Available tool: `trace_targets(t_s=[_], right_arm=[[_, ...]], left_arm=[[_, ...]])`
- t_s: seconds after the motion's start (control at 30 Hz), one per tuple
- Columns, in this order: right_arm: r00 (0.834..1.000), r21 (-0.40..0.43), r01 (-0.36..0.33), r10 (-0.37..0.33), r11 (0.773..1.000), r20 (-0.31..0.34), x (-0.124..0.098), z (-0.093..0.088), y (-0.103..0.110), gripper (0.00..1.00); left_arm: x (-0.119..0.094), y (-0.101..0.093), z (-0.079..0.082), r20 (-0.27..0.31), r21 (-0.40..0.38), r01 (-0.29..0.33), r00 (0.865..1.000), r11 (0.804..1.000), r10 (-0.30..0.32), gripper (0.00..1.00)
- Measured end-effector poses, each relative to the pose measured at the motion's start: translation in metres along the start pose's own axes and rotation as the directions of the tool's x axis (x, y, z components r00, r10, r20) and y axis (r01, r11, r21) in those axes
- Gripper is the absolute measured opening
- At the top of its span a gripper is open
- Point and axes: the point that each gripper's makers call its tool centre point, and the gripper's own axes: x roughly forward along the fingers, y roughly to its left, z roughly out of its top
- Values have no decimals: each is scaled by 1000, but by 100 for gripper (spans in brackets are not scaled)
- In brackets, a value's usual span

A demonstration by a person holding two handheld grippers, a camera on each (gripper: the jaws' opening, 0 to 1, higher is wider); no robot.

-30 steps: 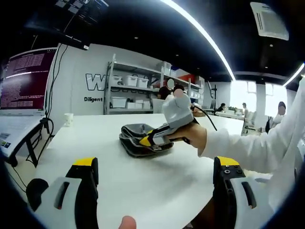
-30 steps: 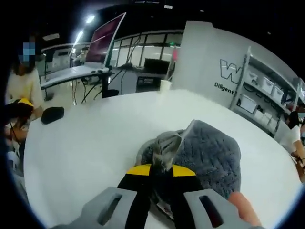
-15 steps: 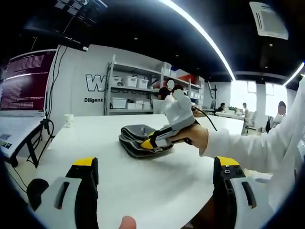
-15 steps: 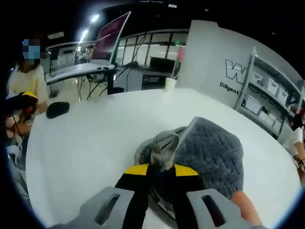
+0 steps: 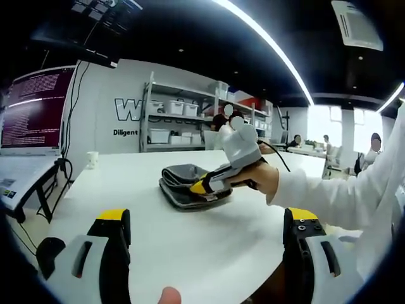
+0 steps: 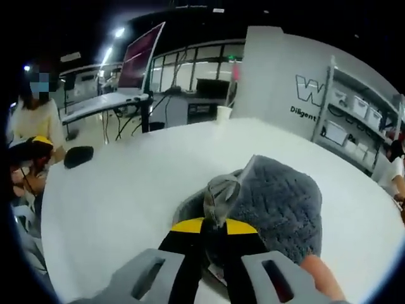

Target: Open the folded towel by lifting each exposed corner and separating the folded layers until the towel lies flat within the target outline without major curled edges

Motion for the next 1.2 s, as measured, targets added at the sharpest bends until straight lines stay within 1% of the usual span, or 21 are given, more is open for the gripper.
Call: trace_targets(t_s=[0.17, 0.33, 0.53, 0.67, 0.8, 0.93, 0.97, 1.07, 1.2], right_arm=[[999, 29, 9, -10, 1000, 31, -8, 4, -10, 2], [997, 61, 18, -23, 998, 69, -17, 11, -20, 2], [989, 83, 59, -70, 995, 129, -30, 25, -36, 1], [983, 106, 91, -106, 990, 151, -38, 28, -47, 1], [970, 139, 133, -157, 981, 183, -50, 30, -64, 1], [961, 181, 158, -193, 971, 198, -58, 29, -78, 1], [954, 203, 177, -218, 963, 205, -62, 29, -85, 1], [941, 231, 211, -261, 950, 216, -73, 26, -98, 1], [919, 269, 259, -322, 928, 226, -87, 18, -117, 1]], left_arm=[[4, -6, 1, -1, 2, 16, 1000, 1000, -16, 100], [5, -8, 1, -1, 3, 16, 1000, 1000, -16, 100], [5, -7, 3, 4, 4, 14, 1000, 1000, -14, 100], [6, -7, 1, -1, -2, 20, 1000, 1000, -20, 100], [5, -7, -1, -11, 3, 20, 1000, 1000, -20, 100], [5, -7, 2, 5, -1, 23, 1000, 1000, -23, 100], [5, -7, 2, 7, -2, 24, 1000, 1000, -24, 100], [5, -9, 1, -2, -2, 27, 1000, 1000, -27, 100], [5, -11, 2, 2, 6, 29, 1000, 1000, -29, 100]])
